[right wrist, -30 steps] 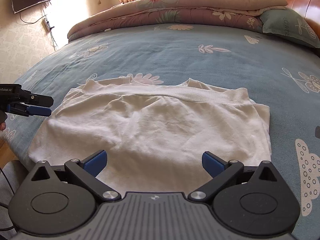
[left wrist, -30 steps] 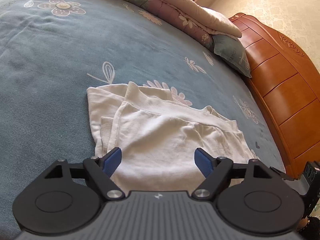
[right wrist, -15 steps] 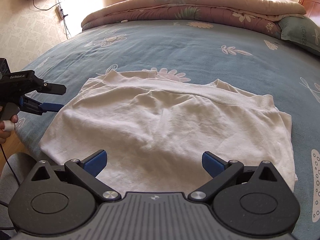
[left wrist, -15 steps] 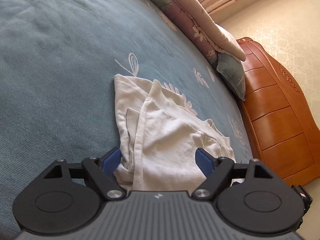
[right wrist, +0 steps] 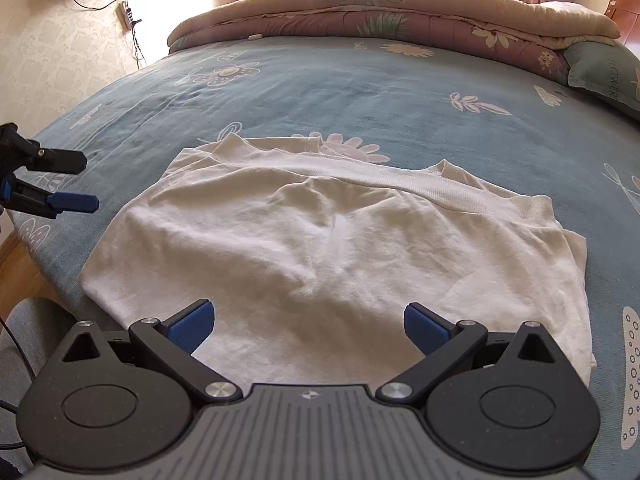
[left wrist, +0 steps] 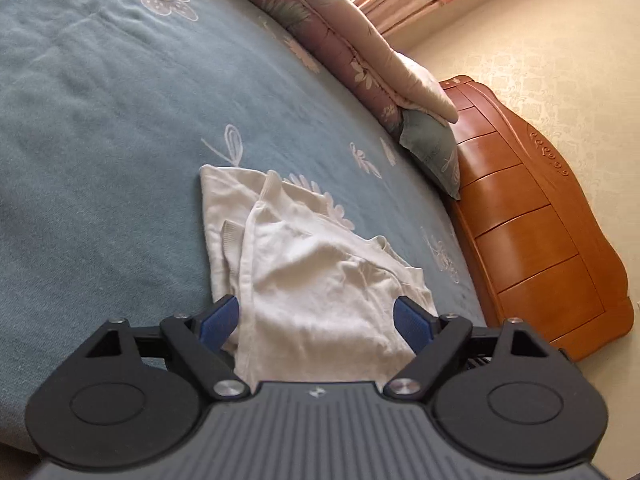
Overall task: Fold clothes
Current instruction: 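Move both open tools to the hem end of the folded white shirt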
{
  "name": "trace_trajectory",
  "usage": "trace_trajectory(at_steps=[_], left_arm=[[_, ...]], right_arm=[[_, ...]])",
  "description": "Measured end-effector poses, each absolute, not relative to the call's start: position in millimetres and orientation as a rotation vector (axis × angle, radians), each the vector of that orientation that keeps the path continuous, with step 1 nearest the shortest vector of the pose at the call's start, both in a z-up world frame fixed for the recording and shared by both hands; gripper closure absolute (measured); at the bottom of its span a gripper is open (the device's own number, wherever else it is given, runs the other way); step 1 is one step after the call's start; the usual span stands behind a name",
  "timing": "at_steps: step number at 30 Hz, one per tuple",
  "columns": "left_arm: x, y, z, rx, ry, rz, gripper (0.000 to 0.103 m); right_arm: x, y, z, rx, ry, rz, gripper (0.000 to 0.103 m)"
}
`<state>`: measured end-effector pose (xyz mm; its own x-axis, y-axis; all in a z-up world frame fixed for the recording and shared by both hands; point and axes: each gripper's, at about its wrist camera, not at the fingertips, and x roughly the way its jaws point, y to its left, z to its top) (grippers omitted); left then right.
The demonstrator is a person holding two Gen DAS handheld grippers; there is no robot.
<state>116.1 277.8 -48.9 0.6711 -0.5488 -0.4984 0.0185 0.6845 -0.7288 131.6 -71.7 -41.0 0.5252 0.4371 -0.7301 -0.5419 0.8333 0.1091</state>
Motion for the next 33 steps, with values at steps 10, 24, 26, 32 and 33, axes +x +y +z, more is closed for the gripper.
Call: trace_trajectory(at_steps=[10, 24, 26, 32, 33], left_arm=[[128, 259, -67, -0.686, 0.894, -0.31, 0.02], [153, 254, -67, -0.681, 0.891, -0.257, 0.019], [149, 255, -59, -0.678, 0.887, -0.251, 0.019], [127, 243, -43, -0.621, 0.917, -0.258, 0.018], [125, 242, -44, -0.617, 0.926, -0.251, 0.018]], right_arm=[[132, -80, -38, -0.139, 0.827, 0.575, 0.0], [134, -77, -36, -0.155, 0.813, 0.6, 0.0], [135, -80, -35, -0.137, 0.809, 0.598, 0.0], [132, -72, -31, -0.168, 0.77, 0.648, 0.0], [130, -66, -30, -0.208, 0.751, 0.66, 0.0]])
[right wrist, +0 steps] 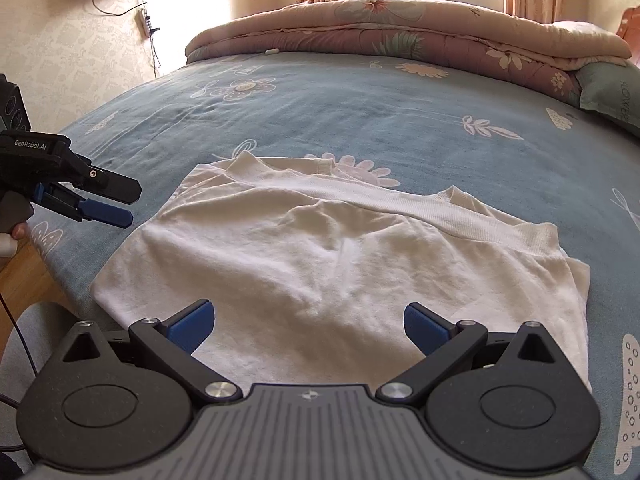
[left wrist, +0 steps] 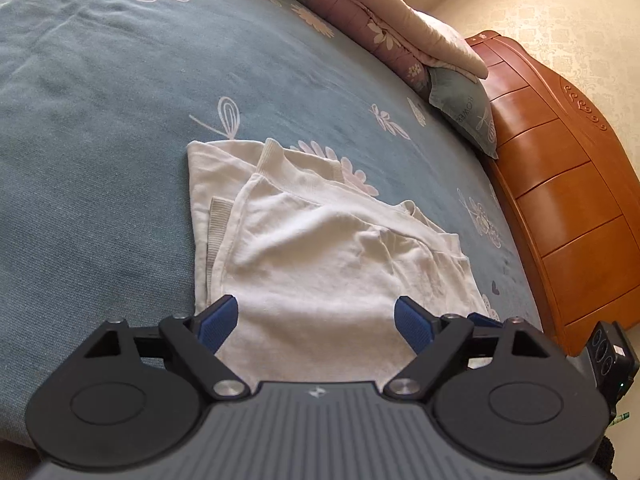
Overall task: Fold clothes
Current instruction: 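Move both open tools to the hem end of the folded white shirt, then close both tools on the shirt's hem end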
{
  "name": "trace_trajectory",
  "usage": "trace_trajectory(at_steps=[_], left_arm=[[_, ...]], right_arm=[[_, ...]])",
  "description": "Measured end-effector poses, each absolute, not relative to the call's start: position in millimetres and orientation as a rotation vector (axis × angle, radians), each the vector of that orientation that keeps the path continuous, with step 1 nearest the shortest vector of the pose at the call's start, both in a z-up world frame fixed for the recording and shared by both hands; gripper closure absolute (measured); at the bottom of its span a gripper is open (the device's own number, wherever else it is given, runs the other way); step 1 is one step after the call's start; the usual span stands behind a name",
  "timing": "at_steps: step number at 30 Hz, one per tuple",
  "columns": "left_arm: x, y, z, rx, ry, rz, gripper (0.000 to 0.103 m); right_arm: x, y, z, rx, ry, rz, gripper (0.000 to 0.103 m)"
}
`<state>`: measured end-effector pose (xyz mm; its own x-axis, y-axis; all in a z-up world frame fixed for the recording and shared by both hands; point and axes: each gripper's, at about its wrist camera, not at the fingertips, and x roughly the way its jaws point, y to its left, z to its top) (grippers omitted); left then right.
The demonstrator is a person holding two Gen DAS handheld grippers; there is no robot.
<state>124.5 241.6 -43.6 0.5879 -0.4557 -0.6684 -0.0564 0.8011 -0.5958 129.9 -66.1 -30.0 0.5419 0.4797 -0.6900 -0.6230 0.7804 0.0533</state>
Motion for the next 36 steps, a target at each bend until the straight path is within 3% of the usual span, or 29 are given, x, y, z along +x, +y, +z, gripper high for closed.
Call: trace_trajectory(at_steps=[9, 20, 31, 36], left_arm=[[110, 243, -34, -0.566, 0.974, -0.155, 0.017], [97, 246, -39, -0.645, 1.029, -0.147, 0.016], [84, 257, -56, -0.806, 1.072, -0.202, 0.016], [86, 257, -73, -0.903, 1.116, -0.207, 0.016]], right_arm=[[85, 15, -31, -0.658, 0.507, 0.856, 0.0], [31, 91, -78, -1.081, 0.312, 0.91, 0.0], [12, 102, -84, -1.231, 0.132, 0.739, 0.0], [20, 98, -73, -1.158, 0.162, 0.698, 0.0]])
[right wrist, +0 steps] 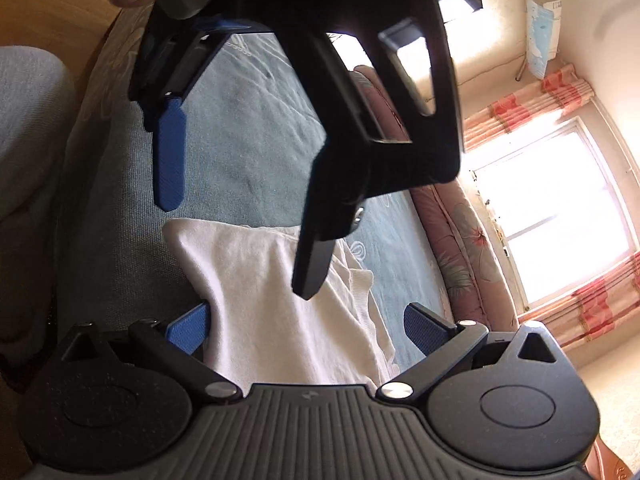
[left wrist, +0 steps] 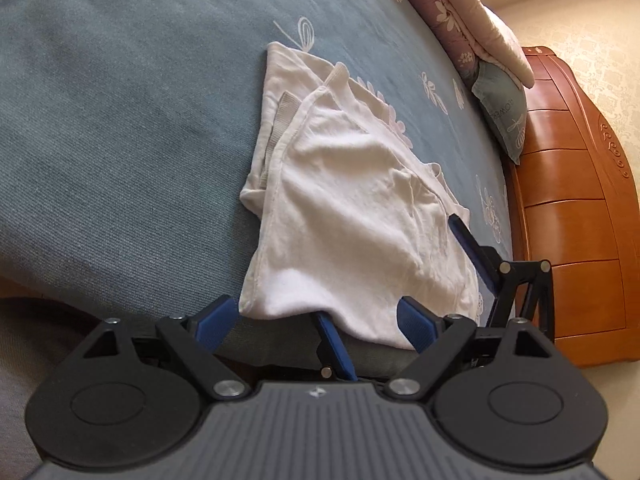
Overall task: Fold clothes
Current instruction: 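Close both tools on the shirt's hem end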
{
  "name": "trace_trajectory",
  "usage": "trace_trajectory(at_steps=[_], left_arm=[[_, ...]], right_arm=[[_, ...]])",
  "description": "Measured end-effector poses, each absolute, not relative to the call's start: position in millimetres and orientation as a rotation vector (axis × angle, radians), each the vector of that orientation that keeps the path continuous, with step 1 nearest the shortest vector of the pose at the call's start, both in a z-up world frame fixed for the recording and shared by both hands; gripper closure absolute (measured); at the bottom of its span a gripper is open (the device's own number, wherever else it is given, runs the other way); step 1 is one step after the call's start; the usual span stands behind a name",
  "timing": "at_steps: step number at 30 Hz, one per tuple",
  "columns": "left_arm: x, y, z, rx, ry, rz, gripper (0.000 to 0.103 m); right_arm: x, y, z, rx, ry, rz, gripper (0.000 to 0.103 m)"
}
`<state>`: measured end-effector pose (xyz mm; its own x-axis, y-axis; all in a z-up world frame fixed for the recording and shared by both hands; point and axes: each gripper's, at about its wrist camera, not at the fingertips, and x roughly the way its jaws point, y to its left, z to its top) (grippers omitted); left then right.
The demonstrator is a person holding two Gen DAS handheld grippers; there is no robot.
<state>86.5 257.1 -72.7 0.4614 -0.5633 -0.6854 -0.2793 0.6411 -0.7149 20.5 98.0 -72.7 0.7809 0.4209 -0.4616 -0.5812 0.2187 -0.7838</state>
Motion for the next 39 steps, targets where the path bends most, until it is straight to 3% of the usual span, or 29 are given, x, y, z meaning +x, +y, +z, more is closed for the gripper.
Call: trace_trajectory(at_steps=[12, 29, 34, 37, 39], left_arm=[[95, 263, -73, -1.018, 1.003, -0.257, 0.015], [104, 291, -21, -0.769, 0.893, -0.236, 0.015], [139, 305, -35, -0.732, 0.883, -0.207, 0.015], [166, 309, -58, -0.752, 0.929, -0.209, 0.019], [181, 308, -74, -0.772, 0.971, -0.21, 0.03]], right_arm=[[18, 91, -68, -1.093, 0.235, 0.788, 0.0], [27, 137, -90, -1.076, 0.244, 0.526, 0.0], [27, 135, -94, -1.078, 0.248, 0.504, 0.0], [27, 129, -95, -1.051, 0.272, 0.491, 0.0], [27, 125, -95, -1.033, 0.286, 0.498, 0.0]])
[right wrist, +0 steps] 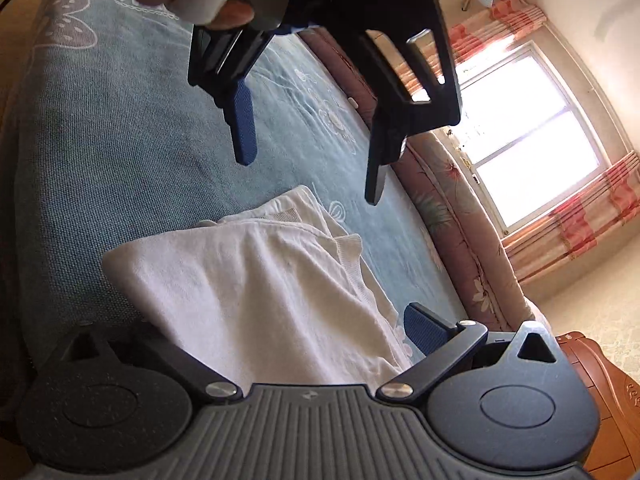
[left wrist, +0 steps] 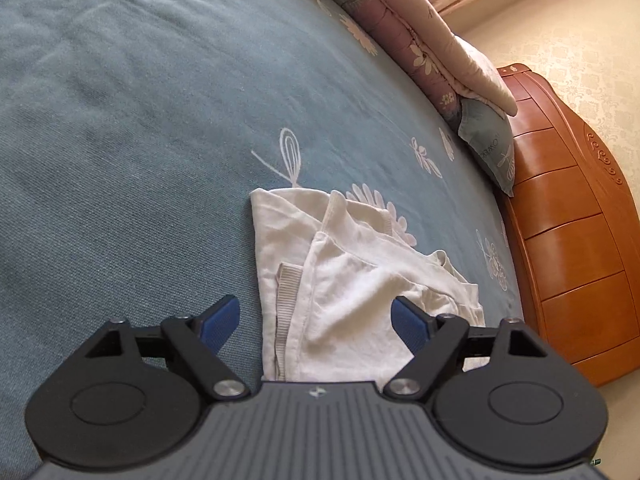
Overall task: Fold clothes
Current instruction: 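Close both tools on the shirt's hem end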
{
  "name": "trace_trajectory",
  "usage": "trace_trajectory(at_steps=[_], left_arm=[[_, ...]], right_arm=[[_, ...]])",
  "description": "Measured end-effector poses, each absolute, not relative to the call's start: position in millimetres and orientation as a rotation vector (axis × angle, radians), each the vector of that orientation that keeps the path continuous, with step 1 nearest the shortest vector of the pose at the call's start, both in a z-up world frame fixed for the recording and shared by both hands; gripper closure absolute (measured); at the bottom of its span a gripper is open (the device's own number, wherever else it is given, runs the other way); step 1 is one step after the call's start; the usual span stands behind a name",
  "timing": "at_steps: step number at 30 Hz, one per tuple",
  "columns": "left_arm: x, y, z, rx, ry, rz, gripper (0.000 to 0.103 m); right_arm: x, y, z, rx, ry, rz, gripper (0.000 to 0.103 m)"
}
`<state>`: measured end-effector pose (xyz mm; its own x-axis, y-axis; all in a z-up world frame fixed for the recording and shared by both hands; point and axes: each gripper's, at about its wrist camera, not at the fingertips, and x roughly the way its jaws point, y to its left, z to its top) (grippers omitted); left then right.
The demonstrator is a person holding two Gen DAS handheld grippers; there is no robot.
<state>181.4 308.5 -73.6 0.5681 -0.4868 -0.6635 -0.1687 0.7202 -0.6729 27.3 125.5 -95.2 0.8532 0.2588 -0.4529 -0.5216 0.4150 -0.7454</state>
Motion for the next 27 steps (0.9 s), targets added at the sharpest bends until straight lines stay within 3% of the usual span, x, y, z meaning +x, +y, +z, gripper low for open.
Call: trace_trajectory(at_steps=[2, 13, 21, 27], left_arm=[[189, 308, -84, -0.792, 0.981, -0.226, 0.035], [228, 321, -102, -0.921, 0.904, -0.324, 0.035], [201, 328, -109, -0.944, 0.954, -0.469, 0.032], [245, 320, -112, -0.939, 0.955, -0.497, 0.031]], right_arm=[[29, 122, -95, -1.027, 0.289, 0.505, 0.0], [39, 116, -85, -0.943, 0.337, 0.542, 0.0], [42, 118, -82, -0.905, 0.354, 0.564, 0.0], [55, 114, -79, -0.896, 0.368, 0.577, 0.0]])
